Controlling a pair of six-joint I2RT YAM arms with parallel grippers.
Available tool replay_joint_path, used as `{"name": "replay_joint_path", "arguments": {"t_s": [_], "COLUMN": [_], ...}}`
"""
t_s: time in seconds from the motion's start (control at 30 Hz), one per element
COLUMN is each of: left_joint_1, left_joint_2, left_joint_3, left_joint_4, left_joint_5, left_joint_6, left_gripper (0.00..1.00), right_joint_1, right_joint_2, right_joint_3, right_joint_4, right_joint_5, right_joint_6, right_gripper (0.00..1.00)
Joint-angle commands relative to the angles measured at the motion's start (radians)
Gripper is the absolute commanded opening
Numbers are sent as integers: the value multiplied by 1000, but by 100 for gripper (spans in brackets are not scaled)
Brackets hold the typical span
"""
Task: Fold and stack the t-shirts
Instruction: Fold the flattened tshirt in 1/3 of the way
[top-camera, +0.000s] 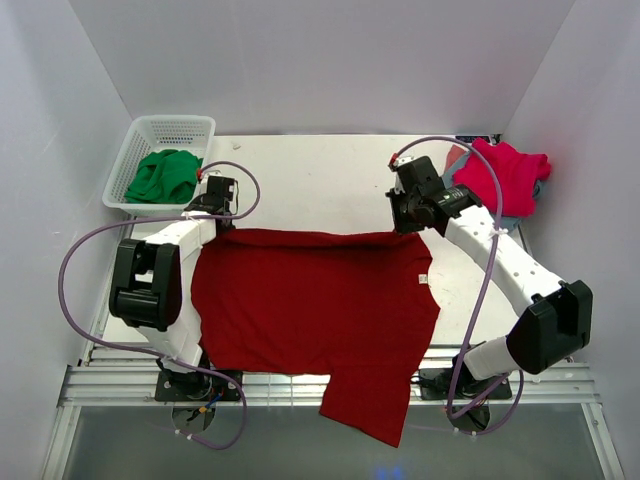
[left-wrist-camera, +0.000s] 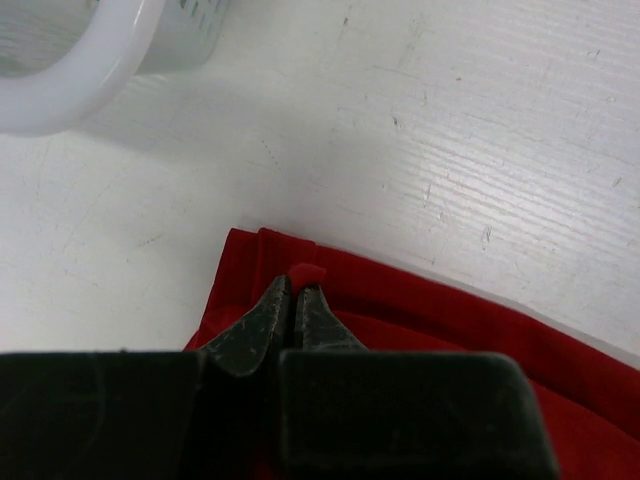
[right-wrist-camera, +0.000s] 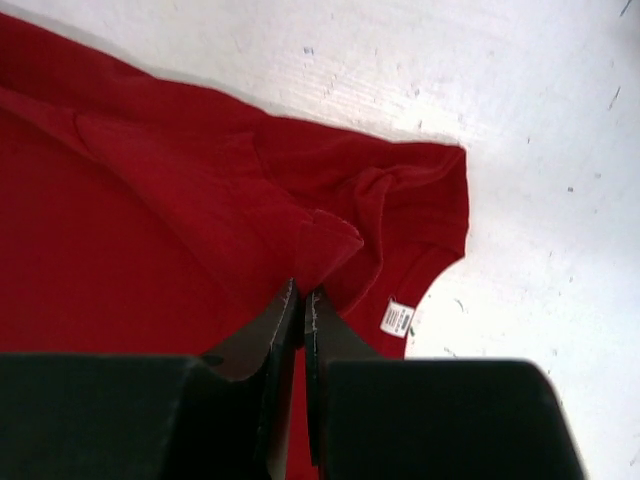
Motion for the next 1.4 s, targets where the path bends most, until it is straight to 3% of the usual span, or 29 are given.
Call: {"name": "replay_joint_path", "arguments": {"t_s": [0.0, 0.63, 0.67, 0.73, 0.77, 0.83, 0.9, 1.03, 1.2, 1.3, 1.37], "left_joint_1": [-6, -21, -21, -26, -28, -31, -35, -40, -44, -52, -60], "left_joint_2": [-84, -175, -158, -145, -141, -150, -182, -266, -300, -245, -198], "left_joint_3": [-13, -100, -92, -76, -62, -53, -43, -20, 15, 49, 72], "left_joint_4": [-40, -226, -241, -297, -316, -357, -376, -396, -323, -284, -261], "left_joint_5": [-4, 21, 22, 21, 16, -5, -25, -93, -68, 14, 89], "left_joint_6": [-27, -68, -70, -79, -90, -99, -111, -142, -141, -134, -142], "left_gripper": [0, 1, 10, 18, 30, 44, 50, 49, 39, 25, 10], "right_joint_1": [21, 191, 196, 202, 203, 210, 217, 217, 217, 217, 216], "right_joint_2": [-23, -54, -51, -49, -42, -36, -39, -52, -37, 4, 38], "right_joint_3": [-21, -183, -197, -234, -243, -265, -263, -187, -162, -148, -147], "right_joint_4": [-107, -287, -293, -310, -317, -346, -362, -389, -310, -236, -189], "right_joint_5": [49, 64, 64, 49, 34, 28, 35, 70, 153, 185, 196], "right_joint_6": [31, 205, 211, 228, 229, 232, 232, 222, 203, 191, 185], "right_gripper": [8, 8, 8, 8, 14, 25, 35, 46, 48, 44, 42]}}
